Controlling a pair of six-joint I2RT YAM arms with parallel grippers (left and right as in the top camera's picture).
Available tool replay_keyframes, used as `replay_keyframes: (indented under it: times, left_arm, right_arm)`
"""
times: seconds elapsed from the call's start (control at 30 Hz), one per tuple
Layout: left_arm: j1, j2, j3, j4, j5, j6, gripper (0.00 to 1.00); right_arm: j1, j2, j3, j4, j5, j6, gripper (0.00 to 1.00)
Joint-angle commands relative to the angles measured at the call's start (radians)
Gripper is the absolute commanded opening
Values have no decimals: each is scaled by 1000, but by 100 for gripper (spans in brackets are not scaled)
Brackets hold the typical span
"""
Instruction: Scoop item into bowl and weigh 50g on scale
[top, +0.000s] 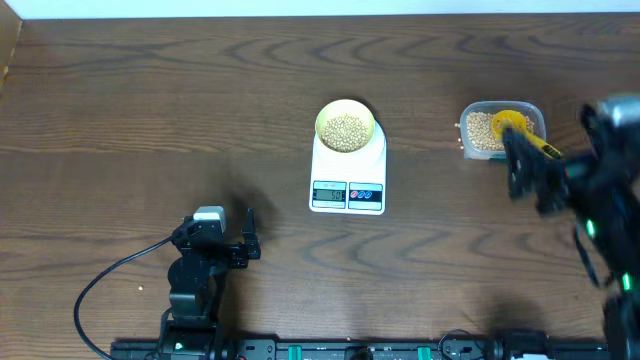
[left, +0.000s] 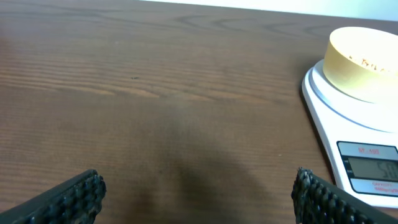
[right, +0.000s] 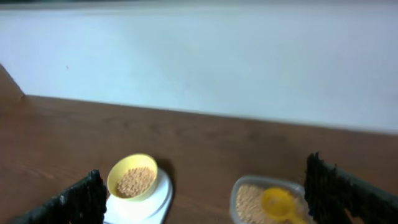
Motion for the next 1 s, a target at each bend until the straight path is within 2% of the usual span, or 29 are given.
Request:
replay_keyframes:
  times: [0.0, 0.3, 0.53, 0.77, 0.97]
  left_arm:
    - [5, 1, -14, -44, -38, -12, 98]
    - [5, 1, -14, -44, -38, -11, 98]
    - [5, 1, -14, -44, -38, -11, 98]
    - [5, 1, -14, -44, -38, -12, 98]
    - [5, 1, -14, -44, -38, -12, 98]
  right_arm:
    - [6, -117, -73, -5, 19, -149, 99]
    - [0, -493, -364, 74, 22, -142, 99]
    - [1, -768, -655, 248, 22, -142, 99]
    - [13, -761, -834, 496, 28, -142, 99]
    - [13, -761, -1070, 860, 63, -107, 99]
